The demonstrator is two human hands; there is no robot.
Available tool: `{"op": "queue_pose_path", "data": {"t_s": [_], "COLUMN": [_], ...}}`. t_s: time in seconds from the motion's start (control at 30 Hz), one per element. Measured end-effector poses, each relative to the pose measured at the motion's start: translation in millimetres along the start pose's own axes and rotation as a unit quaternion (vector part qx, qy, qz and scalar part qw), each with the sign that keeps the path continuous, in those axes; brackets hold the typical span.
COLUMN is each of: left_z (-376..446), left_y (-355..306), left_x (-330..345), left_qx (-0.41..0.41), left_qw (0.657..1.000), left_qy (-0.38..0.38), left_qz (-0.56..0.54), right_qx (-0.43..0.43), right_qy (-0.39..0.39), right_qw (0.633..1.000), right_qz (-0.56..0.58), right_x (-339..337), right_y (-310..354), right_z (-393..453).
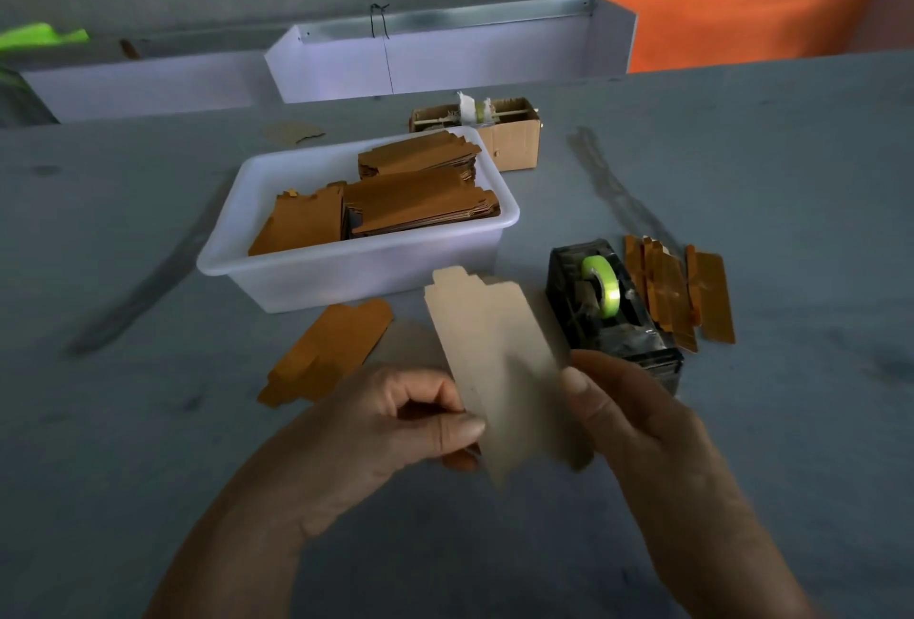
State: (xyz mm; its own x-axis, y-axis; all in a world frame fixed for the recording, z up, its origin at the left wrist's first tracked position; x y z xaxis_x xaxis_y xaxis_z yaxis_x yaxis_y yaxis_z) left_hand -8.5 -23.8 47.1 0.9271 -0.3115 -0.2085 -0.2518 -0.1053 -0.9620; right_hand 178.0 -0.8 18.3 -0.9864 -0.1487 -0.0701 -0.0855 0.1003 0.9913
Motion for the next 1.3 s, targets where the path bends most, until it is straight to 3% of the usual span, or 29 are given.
{"op": "queue_pose_path", "data": {"t_s": [0.1, 0.23, 0.43, 0.57, 0.67, 0.73, 0.83, 0.93, 1.07, 1.17, 1.3], "left_z": [-1.3, 2.6, 12.5, 16.1, 18.3, 18.3, 18.1, 19.1, 16.7, 16.7, 15.0], "left_y": [7.3, 14.2, 19.1, 20.3, 22.3, 22.7, 21.2, 18.6, 11.4, 9.6, 10.2], "left_x": [2.8, 6.7, 24.0, 32.5, 36.5, 39.4, 44.7, 49.3, 55.7, 53.7, 53.0], "left_qx": [-0.020, -0.040, -0.076, -0.092, -0.096, -0.096, -0.095, -0.089, -0.057, -0.040, -0.017], "left_qw": [0.999, 0.995, 0.979, 0.972, 0.969, 0.968, 0.958, 0.953, 0.960, 0.974, 0.992], "left_qy": [0.034, -0.006, -0.157, -0.186, -0.195, -0.201, -0.236, -0.266, -0.248, -0.189, -0.109], "left_qz": [-0.036, -0.095, -0.106, -0.114, -0.116, -0.118, -0.135, -0.116, -0.114, -0.116, -0.068], "right_qx": [0.068, 0.099, 0.074, 0.059, 0.030, -0.017, -0.124, -0.189, -0.213, -0.203, -0.132], "right_qy": [0.057, 0.047, 0.041, 0.059, 0.038, -0.007, -0.067, -0.070, -0.020, 0.003, 0.040], "right_qw": [0.993, 0.979, 0.986, 0.988, 0.996, 0.999, 0.969, 0.953, 0.960, 0.967, 0.985], "right_qz": [0.080, 0.174, 0.142, 0.130, 0.069, -0.045, -0.202, -0.225, -0.180, -0.153, -0.107], "right_x": [5.0, 2.7, 5.8, 5.3, 3.9, 1.1, 3.3, 14.3, 24.4, 20.2, 16.0], "right_y": [-8.6, -18.0, -18.8, -16.8, -14.6, -13.4, -2.3, 2.6, 7.6, 7.7, 4.3], "right_z": [2.3, 0.6, -1.0, -2.5, -3.3, -4.5, -12.5, -21.1, -28.5, -29.4, -23.7]}}
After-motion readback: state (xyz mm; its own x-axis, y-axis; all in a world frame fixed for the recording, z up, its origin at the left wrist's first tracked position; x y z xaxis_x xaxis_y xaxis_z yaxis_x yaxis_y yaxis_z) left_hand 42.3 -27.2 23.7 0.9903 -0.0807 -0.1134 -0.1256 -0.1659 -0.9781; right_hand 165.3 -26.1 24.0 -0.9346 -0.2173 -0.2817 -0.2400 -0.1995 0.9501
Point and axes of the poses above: each hand's wrist, its own z-axis towards the middle knuckle, its own x-axis out of the palm, y = z × x, the point moved 4 cm from there along z, towards the middle knuckle, and after that the axes turned 3 degrees about y, right-handed, at the moved point
